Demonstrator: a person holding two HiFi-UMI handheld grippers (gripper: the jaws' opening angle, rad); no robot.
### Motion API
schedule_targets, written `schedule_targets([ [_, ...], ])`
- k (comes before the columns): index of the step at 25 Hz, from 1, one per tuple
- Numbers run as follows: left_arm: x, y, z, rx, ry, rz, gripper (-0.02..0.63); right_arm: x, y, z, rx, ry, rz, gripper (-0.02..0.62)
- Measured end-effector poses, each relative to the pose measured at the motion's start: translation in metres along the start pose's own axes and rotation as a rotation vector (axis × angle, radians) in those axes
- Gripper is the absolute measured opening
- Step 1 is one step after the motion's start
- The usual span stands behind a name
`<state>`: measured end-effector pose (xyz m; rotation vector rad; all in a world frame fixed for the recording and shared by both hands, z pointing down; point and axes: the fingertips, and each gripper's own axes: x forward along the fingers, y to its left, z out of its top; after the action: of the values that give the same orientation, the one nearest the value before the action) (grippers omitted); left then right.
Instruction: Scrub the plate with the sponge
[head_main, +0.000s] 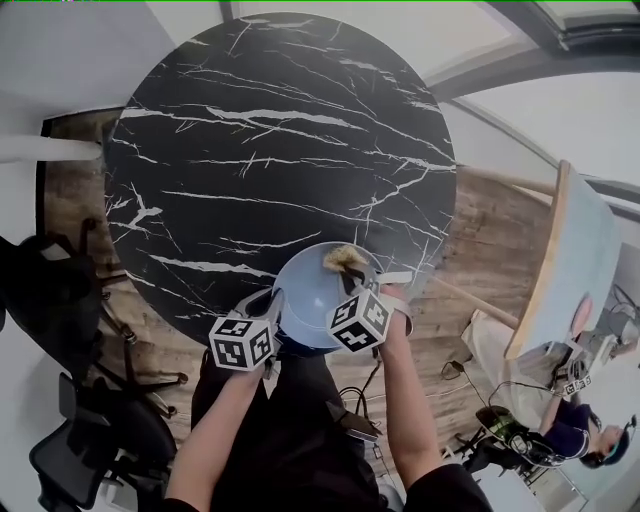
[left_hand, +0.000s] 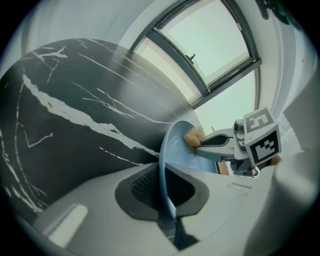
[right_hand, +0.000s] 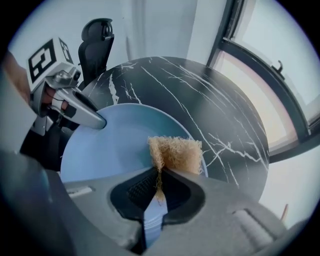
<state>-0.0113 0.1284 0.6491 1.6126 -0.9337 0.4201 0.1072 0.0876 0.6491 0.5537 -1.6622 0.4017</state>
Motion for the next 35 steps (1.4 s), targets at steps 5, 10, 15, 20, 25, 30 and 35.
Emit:
schedule_targets([
  [5,0.0,0.0,0.0,-0.004,-0.006,0.004,0.017,-0.002,0.028,-0.002,-0.017,-0.011,0.031,0.021],
  [10,0.0,0.001,0.0,-0.006,-0.013,0.008,0.017,-0.003,0.062,-0.008,-0.033,-0.015,0.07,0.021],
  [15,0.0,0.0,0.0,0.0,-0.012,0.009,0.017,-0.007,0.095,-0.017,-0.031,-0.01,0.124,0.021],
  [20,0.0,0.001,0.0,0.003,-0.009,0.009,0.017,-0.009,0.124,-0.024,-0.015,-0.002,0.175,0.021],
  [25,0.0,0.001,-0.001,0.016,-0.003,0.013,0.017,-0.01,0.145,-0.026,0.005,0.0,0.247,0.021],
  [30,0.0,-0.001,-0.003,0.023,0.01,0.01,0.017,-0.03,0.148,-0.019,0.072,-0.065,0.294,0.021],
  [35,0.0,-0.001,-0.002,0.03,0.016,0.01,0.017,-0.018,0.162,-0.036,0.04,0.001,0.325,0.021],
])
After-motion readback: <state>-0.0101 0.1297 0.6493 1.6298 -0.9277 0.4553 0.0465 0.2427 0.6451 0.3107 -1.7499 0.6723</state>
